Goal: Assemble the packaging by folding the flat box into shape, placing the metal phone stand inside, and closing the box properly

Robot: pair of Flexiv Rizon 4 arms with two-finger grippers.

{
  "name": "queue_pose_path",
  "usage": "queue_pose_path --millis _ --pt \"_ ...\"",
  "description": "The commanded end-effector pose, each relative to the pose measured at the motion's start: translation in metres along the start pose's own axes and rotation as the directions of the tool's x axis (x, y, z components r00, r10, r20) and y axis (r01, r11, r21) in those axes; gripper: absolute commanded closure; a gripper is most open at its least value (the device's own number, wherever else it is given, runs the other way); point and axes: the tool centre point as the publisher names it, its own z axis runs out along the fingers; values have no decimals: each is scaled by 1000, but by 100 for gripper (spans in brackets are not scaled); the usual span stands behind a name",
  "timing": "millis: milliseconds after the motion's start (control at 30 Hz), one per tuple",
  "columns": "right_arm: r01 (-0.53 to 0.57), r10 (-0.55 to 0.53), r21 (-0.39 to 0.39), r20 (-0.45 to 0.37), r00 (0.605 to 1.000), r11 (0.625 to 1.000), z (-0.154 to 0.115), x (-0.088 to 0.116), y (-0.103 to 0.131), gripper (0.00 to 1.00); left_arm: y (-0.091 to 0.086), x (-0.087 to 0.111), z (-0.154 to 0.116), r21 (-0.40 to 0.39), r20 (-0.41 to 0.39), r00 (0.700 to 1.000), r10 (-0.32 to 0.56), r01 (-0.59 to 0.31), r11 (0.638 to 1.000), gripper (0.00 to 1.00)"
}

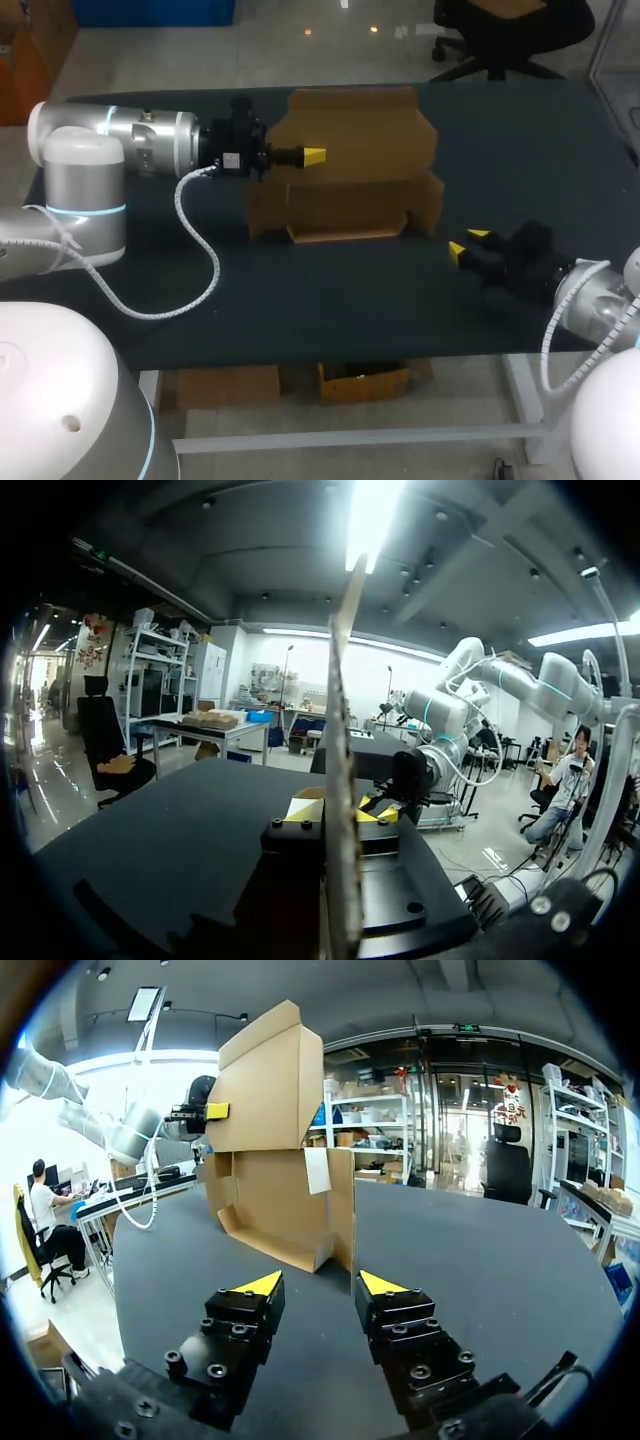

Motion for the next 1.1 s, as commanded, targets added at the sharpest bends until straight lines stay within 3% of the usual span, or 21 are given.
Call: queue_pose_path --millis 33,400,1100 --pt "1 -1 2 0 1000 1000 3 0 0 56 4 6 -3 0 4 1000 3 -3 1000 100" --pt "4 -4 8 -2 1000 1000 6 3 1 56 11 13 0 0 0 1000 7 -7 1000 100" --pt "2 -2 14 0 1000 1000 7 2 0 56 9 5 2 10 23 1000 17 -17 1000 100"
